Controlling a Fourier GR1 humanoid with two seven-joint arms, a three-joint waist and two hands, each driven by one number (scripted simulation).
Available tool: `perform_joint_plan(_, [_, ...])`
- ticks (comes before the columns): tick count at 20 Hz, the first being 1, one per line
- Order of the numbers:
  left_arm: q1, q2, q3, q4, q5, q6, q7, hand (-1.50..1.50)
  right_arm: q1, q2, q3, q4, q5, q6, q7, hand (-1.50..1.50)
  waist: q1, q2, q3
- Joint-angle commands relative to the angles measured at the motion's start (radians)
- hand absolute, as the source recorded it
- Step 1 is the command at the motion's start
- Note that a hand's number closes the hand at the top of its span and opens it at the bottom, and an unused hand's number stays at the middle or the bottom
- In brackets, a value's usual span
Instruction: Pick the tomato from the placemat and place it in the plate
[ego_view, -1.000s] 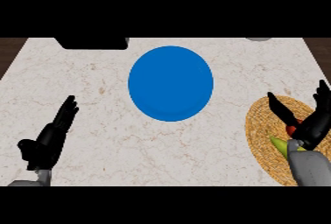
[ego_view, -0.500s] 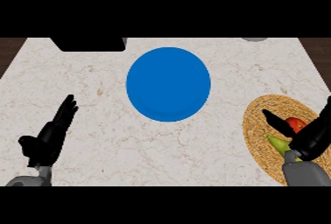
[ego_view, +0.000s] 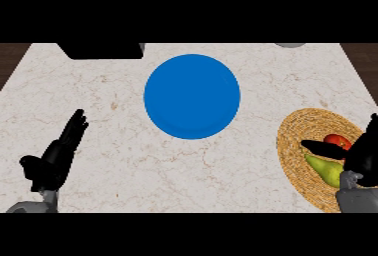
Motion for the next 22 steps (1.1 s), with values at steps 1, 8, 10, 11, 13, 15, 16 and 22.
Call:
perform_joint_plan(1, [-0.008, 0.005, 0.015, 0.036, 0.0, -0.025, -0.02, 0.0, 0.028, 0.021, 0.041, -0.166, 0.047, 0.175, 0.241, -1.5, -0.001, 0.002, 0.002])
perform_joint_plan(8, [-0.005, -0.023, 0.024, 0.082, -0.014, -0.038, -0.066, 0.0, 0.043, 0.011, -0.032, -0.177, 0.008, 0.305, 0.29, -1.5, 0.008, 0.005, 0.004])
perform_joint_plan(10, [-0.012, -0.017, 0.012, 0.03, -0.023, -0.031, -0.019, 0.0, 0.007, 0.001, -0.038, -0.148, -0.008, 0.381, 0.315, -1.5, 0.014, 0.005, 0.004])
perform_joint_plan(11, [-0.024, -0.038, -0.008, -0.016, -0.029, -0.005, 0.033, 0.0, 0.022, -0.005, -0.053, -0.129, -0.019, 0.389, 0.311, -1.5, 0.014, 0.004, 0.005])
perform_joint_plan(13, [0.012, -0.017, 0.016, -0.007, -0.03, -0.027, -0.023, 0.0, -0.021, 0.006, -0.069, -0.084, -0.031, 0.396, 0.298, -1.5, 0.022, 0.006, 0.005])
perform_joint_plan(15, [-0.013, -0.022, 0.032, -0.026, -0.013, -0.025, 0.051, 0.0, 0.007, 0.016, -0.068, -0.148, -0.033, 0.418, 0.311, -1.5, 0.015, 0.005, 0.005])
perform_joint_plan(16, [0.038, -0.032, 0.002, -0.068, -0.049, -0.008, 0.023, 0.0, 0.026, 0.061, -0.048, -0.027, 0.0, 0.326, 0.224, -1.5, 0.022, 0.006, 0.005])
perform_joint_plan(22, [0.023, -0.054, 0.029, -0.029, -0.058, -0.038, -0.005, 0.0, -0.031, 0.039, -0.133, 0.04, -0.02, 0.379, 0.187, -1.5, 0.016, 0.006, 0.005])
